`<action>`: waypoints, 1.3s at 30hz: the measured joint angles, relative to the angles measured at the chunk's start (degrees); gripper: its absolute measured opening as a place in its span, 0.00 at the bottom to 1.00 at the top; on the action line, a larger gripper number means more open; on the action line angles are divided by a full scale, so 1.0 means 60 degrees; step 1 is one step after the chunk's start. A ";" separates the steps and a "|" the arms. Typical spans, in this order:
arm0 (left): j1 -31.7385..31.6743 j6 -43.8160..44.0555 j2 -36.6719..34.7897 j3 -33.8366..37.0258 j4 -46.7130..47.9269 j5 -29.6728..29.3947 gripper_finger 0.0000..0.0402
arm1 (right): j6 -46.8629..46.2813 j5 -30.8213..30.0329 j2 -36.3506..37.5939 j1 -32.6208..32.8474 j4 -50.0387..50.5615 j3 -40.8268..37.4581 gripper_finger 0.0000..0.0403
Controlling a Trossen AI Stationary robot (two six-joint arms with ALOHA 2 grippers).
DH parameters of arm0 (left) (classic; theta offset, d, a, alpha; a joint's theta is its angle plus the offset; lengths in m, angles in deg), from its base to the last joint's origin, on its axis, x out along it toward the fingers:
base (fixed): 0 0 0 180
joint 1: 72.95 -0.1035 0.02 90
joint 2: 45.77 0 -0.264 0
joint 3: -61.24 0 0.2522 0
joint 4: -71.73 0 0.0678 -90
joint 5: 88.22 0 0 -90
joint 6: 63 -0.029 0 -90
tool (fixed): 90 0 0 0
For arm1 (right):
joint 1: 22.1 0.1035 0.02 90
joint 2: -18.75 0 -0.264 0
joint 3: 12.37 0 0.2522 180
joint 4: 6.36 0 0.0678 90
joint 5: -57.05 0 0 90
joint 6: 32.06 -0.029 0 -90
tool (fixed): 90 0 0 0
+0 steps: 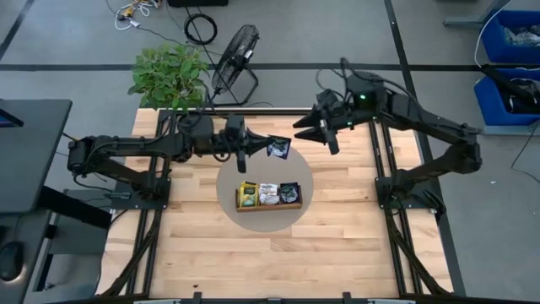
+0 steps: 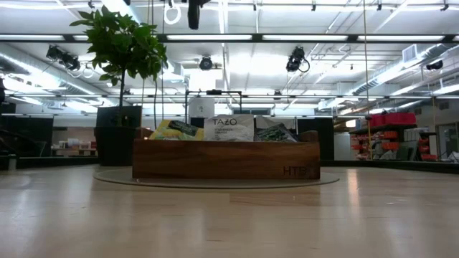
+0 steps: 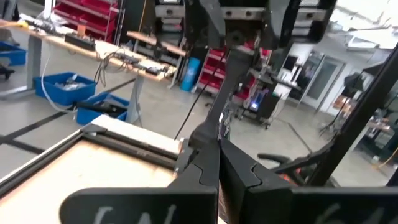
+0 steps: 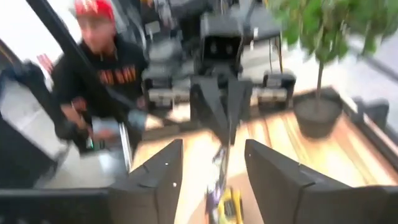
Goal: Pick & Place Tea
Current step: Put the violet tea bag into the right section of the wooden organizer
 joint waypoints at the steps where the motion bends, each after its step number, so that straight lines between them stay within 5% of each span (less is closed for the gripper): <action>1: 0.0001 -0.0049 0.0000 0.0000 0.0123 0.0000 0.01 | 0.0179 0.0000 -0.0203 0.0000 0.0605 0.0380 0.45; 10: -0.0002 -0.0652 0.0000 0.0000 0.0402 -0.0184 0.01 | 0.1795 0.0315 -0.3074 -0.0106 0.5514 0.4504 0.46; 16: -0.0002 -0.0977 0.0000 0.0000 0.0788 -0.0528 0.01 | 0.2344 0.0342 -0.4567 -0.0102 0.7070 0.6588 0.45; 30: -0.0002 -0.1247 0.0000 0.0000 0.1123 -0.0634 0.01 | 0.2429 0.0247 -0.5264 -0.0080 0.7463 0.6979 0.36; 39: -0.0013 -0.1247 0.0000 0.0000 0.1161 -0.0634 0.01 | 0.2498 0.0172 -0.5272 -0.0080 0.7460 0.6979 0.17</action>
